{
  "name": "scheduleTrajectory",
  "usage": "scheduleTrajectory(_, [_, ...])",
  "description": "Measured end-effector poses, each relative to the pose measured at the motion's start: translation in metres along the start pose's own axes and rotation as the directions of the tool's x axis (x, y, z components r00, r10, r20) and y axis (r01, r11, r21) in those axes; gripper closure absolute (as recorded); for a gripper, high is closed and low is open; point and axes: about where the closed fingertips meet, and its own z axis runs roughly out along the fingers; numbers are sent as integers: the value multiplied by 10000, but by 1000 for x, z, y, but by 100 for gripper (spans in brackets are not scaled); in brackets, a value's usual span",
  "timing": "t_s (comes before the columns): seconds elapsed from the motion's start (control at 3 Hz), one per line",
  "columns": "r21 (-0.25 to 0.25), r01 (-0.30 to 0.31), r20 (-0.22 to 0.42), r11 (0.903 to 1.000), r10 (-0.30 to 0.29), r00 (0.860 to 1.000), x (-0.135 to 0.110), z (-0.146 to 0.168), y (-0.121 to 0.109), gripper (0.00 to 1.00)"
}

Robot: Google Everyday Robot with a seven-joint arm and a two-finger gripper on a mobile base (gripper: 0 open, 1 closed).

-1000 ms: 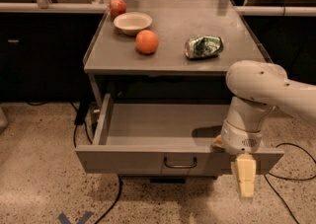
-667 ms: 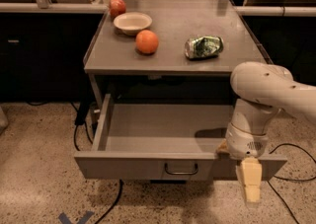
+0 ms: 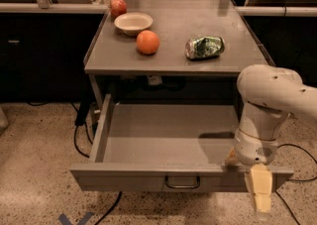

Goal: Open top drawer

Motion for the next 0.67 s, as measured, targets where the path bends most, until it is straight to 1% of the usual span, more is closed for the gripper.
scheduleTrajectory(0.33, [-655,-442,-214,9969,429,9989,9,4,36,0])
scheduleTrajectory(0.67, [-654,-442,-214,9969,429,9989,9,4,36,0])
